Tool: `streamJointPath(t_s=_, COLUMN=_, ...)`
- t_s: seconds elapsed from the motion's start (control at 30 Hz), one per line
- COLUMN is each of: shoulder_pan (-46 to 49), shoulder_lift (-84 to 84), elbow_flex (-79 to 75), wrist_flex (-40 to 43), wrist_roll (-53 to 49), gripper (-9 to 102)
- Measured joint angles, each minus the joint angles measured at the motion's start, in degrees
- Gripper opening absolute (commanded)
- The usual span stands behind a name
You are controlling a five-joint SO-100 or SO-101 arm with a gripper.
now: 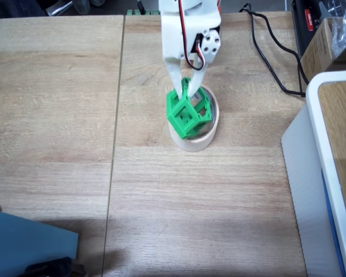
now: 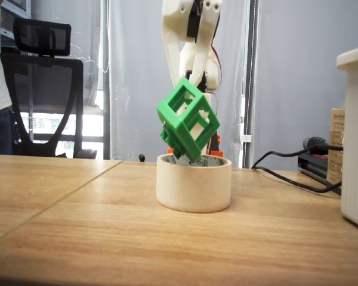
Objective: Grasp a component and put it in the bin.
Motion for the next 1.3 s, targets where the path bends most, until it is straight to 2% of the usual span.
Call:
streamJointPath(t_s=0.2, shoulder_pan=0.0, shoulder_lift=0.0, elbow_flex=0.6, wrist_flex=0.0, wrist_roll=0.0, gripper=0)
streamJointPath(t_s=0.6, shoulder_pan=-7.7, shoulder_lift=4.8, elbow_flex=2.3, wrist_flex=0.0, wrist_roll=0.0, gripper=0)
streamJointPath(t_s=1.3, shoulder_pan=-7.2, shoulder_lift=9.2, elbow_flex=5.2, wrist_flex=0.0, wrist_roll=0.0, gripper=1)
